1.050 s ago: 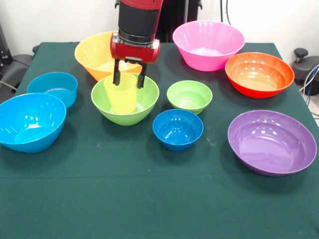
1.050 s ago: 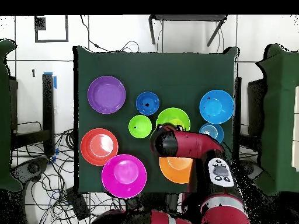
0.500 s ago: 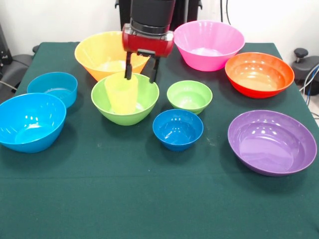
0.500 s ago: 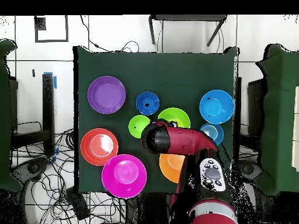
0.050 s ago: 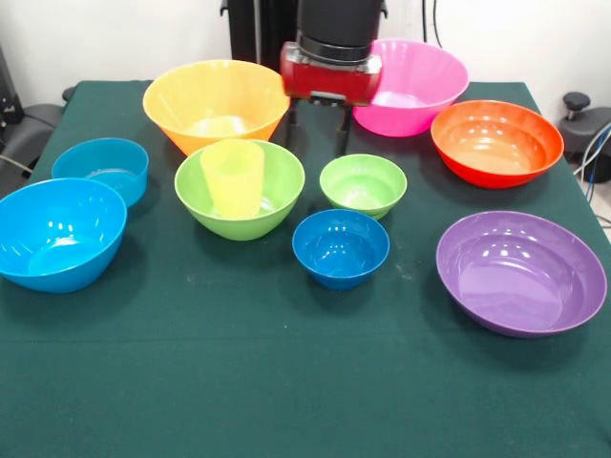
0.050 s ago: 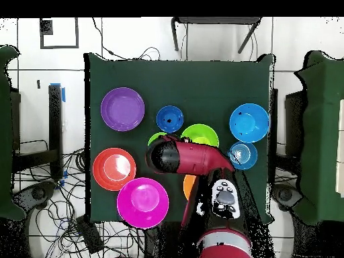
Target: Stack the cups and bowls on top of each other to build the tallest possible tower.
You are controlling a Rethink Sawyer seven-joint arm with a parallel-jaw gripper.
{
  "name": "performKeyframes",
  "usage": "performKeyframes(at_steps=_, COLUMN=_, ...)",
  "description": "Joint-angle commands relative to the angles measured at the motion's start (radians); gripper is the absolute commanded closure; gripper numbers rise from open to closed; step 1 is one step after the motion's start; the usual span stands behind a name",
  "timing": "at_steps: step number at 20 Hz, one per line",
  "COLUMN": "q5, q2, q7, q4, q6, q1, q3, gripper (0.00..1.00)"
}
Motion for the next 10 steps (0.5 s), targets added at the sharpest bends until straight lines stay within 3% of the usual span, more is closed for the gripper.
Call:
performKeyframes(at_steps=1, q5=0.071, q2=0.075, q7=0.197, q4=-0.046, q6=0.038, q1=0.056, q3=0.070, gripper=0.00)
performKeyframes(at_steps=10, q5=0.077, q2=0.164, q7=0.135, q4=-0.204, q6=0.046, q1=0.058, q3=0.088, gripper=0.00)
